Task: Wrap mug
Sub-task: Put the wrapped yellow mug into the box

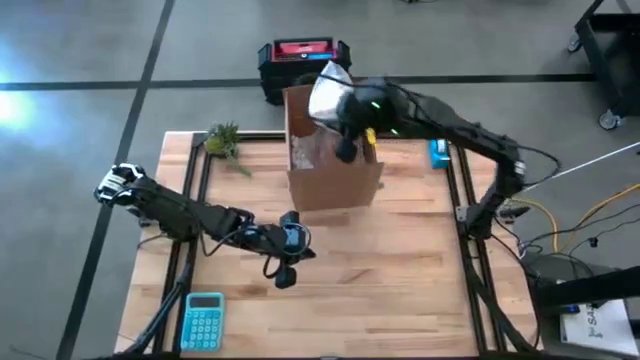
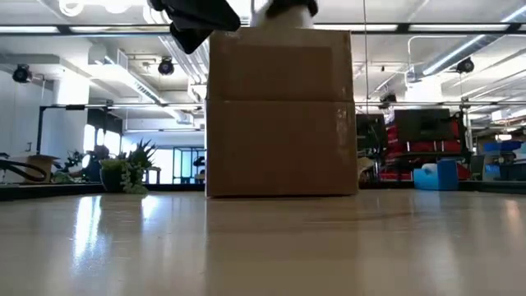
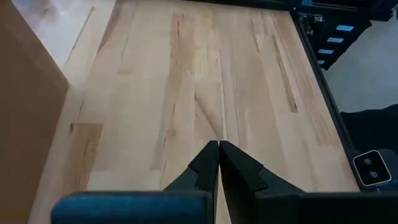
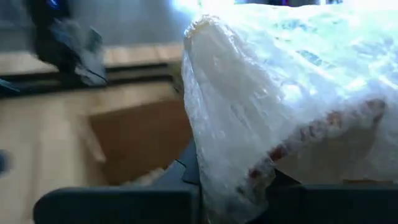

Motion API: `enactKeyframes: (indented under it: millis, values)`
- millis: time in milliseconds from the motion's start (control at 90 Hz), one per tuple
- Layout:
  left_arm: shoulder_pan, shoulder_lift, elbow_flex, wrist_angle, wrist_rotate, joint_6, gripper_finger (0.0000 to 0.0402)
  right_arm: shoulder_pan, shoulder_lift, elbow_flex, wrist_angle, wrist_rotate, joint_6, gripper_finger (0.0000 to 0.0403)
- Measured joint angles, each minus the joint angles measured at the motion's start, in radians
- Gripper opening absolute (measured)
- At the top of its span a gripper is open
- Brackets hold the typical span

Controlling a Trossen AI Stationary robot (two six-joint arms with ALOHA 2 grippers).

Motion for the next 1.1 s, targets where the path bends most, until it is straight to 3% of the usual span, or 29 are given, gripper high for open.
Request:
enactKeyframes:
  millis: [122, 278, 500, 600, 811, 1100]
  values:
    - [0.0, 0.0, 0.0, -0.005, 0.01, 0.0, 0.0, -0.038, 0.121, 0.112, -0.146, -0.043, -0.014, 0.0014]
    - [0.0, 0.0, 0.0, -0.006, 0.01, 0.0, 0.0, -0.042, 0.22, 0.155, -0.266, -0.084, -0.034, 0.0014]
    - [-0.001, 0.0, 0.0, -0.007, 0.01, 0.007, 0.0, -0.04, 0.268, 0.156, -0.29, -0.181, -0.037, 0.0014]
    - [-0.001, 0.0, 0.0, -0.007, 0.01, 0.007, 0.0, -0.042, 0.296, 0.149, -0.291, -0.167, -0.058, 0.0018]
    - [-0.001, 0.0, 0.0, -0.003, 0.01, 0.007, 0.0, -0.046, 0.318, 0.147, -0.297, -0.17, 0.012, 0.0093]
    - [-0.001, 0.0, 0.0, -0.003, 0.01, 0.002, 0.0, -0.046, 0.337, 0.149, -0.321, -0.178, -0.009, 0.0206]
